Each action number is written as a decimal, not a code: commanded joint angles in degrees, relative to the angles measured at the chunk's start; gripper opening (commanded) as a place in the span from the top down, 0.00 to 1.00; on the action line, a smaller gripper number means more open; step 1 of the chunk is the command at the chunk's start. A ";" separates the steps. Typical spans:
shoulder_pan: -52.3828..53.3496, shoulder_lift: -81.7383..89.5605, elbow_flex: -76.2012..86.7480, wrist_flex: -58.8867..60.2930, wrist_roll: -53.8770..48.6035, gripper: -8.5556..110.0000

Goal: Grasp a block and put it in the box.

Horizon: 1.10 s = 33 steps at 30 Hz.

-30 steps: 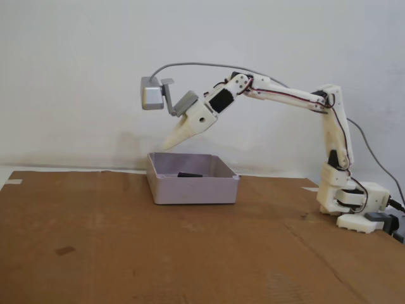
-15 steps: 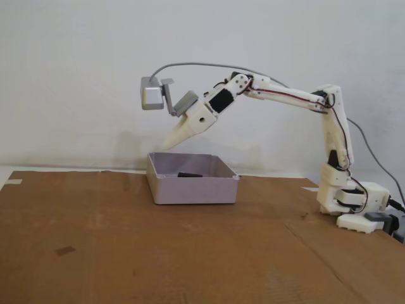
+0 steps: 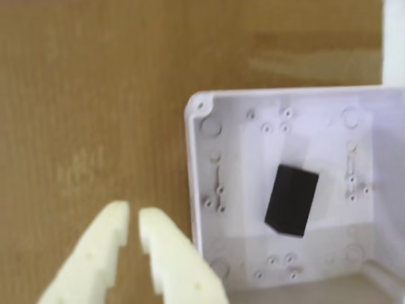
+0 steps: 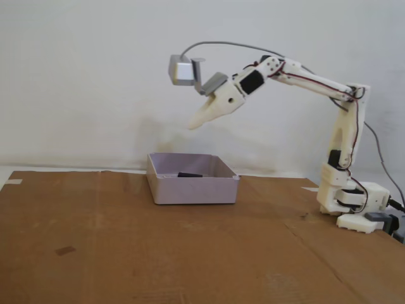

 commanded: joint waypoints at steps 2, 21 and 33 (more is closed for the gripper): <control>-1.93 16.26 4.75 -1.05 0.79 0.93; -3.69 40.52 26.54 -1.05 0.79 0.93; -3.60 60.38 45.35 -1.05 0.79 0.93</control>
